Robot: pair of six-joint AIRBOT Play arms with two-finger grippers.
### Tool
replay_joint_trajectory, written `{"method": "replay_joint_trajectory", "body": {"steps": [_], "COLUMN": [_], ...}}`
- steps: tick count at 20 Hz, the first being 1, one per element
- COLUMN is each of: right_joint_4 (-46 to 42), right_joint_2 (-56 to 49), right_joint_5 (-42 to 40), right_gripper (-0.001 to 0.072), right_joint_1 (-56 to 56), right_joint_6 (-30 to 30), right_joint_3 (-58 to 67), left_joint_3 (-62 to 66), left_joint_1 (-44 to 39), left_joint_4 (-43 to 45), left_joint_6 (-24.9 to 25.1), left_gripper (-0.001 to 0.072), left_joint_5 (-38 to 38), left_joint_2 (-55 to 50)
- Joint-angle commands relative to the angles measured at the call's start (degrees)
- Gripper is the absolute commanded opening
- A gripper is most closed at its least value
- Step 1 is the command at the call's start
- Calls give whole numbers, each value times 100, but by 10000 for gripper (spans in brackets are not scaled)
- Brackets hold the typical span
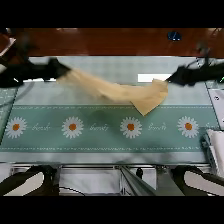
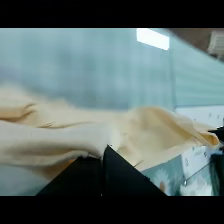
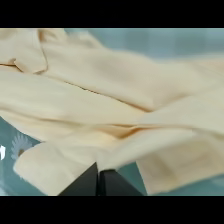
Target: Fold the shirts.
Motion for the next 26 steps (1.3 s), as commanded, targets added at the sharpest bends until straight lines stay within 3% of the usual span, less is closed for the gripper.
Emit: {"method": "replay_joint_trajectory", "body": {"steps": [1,4,6,8,12,16,20,26], "right_joint_4": [-420,-1091,-1410,-1766,-2057,-2284,-2225,-1633], "right_joint_2": [640,1386,2048,2636,3397,3648,3663,3327], "right_joint_5": [131,103,4,61,243,730,879,413], "right_gripper": [14,14,14,14,14,14,14,14], "right_joint_1": [68,68,68,68,68,68,68,72], "right_joint_6": [452,656,645,673,763,874,892,568], "right_joint_3": [2592,3886,4046,4046,4046,3960,3075,376], "left_joint_3": [2249,3685,4398,4822,4878,4863,3974,992], "left_joint_1": [328,745,1016,1163,1224,831,511,496], "left_joint_4": [-437,-61,588,1279,2581,2979,3176,3038], "left_joint_6": [197,-52,-533,-614,-807,-907,-949,-813], "left_gripper": [31,30,30,30,30,30,30,31], "left_joint_5": [70,-11,-520,-931,-1045,-1150,-1309,-852], "left_joint_2": [625,1132,1532,1937,2758,3012,2997,2594]}}
